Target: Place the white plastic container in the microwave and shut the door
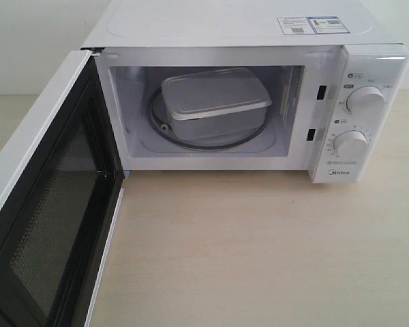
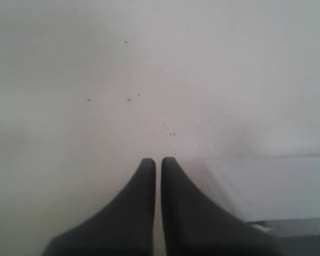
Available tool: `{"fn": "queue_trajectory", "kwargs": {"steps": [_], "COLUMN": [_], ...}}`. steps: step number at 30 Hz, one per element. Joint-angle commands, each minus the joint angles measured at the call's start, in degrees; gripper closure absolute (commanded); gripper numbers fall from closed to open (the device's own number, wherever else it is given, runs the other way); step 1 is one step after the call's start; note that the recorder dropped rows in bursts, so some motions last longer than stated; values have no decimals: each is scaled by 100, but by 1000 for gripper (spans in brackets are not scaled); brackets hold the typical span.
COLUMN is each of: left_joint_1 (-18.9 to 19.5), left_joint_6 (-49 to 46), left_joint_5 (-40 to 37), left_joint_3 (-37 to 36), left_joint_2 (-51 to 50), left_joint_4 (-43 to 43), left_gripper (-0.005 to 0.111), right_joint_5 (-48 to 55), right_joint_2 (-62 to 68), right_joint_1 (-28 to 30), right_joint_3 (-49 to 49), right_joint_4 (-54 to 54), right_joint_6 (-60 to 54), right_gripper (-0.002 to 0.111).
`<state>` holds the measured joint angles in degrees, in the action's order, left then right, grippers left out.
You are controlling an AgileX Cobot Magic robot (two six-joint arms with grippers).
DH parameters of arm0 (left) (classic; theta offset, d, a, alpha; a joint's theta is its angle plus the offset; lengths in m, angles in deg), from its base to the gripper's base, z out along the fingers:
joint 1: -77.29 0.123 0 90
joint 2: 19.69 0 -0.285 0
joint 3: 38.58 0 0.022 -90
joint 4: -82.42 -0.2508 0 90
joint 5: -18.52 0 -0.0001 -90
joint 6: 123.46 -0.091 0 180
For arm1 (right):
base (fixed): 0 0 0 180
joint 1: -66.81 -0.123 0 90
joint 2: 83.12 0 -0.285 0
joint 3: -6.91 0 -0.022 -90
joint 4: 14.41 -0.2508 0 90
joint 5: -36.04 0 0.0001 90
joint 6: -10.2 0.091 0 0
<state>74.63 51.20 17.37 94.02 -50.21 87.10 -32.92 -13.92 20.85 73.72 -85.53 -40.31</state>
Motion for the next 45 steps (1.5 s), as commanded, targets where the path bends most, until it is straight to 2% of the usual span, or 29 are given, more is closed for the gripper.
{"fn": "queue_trajectory", "kwargs": {"steps": [1, 2, 3, 4, 6, 8, 10, 12, 15, 21, 26, 31, 45], "left_joint_1": [15, 15, 15, 15, 15, 15, 15, 15, 15, 15, 15, 15, 15], "left_joint_6": [59, 59, 59, 59, -133, -409, -710, -1079, -1400, -1436, -1837, -2131, -2730], "left_joint_5": [-328, -407, -658, -807, -1706, -2666, -3611, -4339, -4940, -5825, -6345, -6584, -6534], "left_joint_3": [26, 26, 38, 52, 454, 1000, 1573, 1883, 2003, 2025, 2025, 2025, 2025], "left_joint_2": [-455, -509, -636, -682, -832, -962, -1178, -1479, -1775, -2248, -2549, -2829, -3284], "left_joint_4": [49, 49, 49, 49, 49, 166, 516, 1061, 1470, 1546, 2165, 2422, 3090], "left_gripper": [102, 102, 102, 102, 102, 102, 102, 102, 102, 102, 102, 102, 102], "right_joint_5": [250, 661, 1649, 1971, 2453, 3253, 3841, 3712, 3702, 3702, 3712, 3712, 3701], "right_joint_2": [-93, -154, -295, -341, -520, -693, -756, -756, -756, -756, -756, -756, -756], "right_joint_1": [1093, 1281, 1799, 2011, 2890, 3381, 3640, 3628, 3628, 3628, 3628, 3628, 3628], "right_joint_3": [-253, -318, -509, -583, -890, -1172, -1345, -1350, -1350, -1350, -1350, -1350, -1350], "right_joint_4": [681, 824, 1100, 1210, 1473, 1479, 1513, 1494, 1494, 1482, 1458, 1458, 1467], "right_joint_6": [-57, -57, -97, -110, -124, -369, -510, -510, -510, -414, -392, -392, -267], "right_gripper": [108, 108, 108, 108, 108, 108, 108, 108, 108, 108, 108, 108, 108]}}
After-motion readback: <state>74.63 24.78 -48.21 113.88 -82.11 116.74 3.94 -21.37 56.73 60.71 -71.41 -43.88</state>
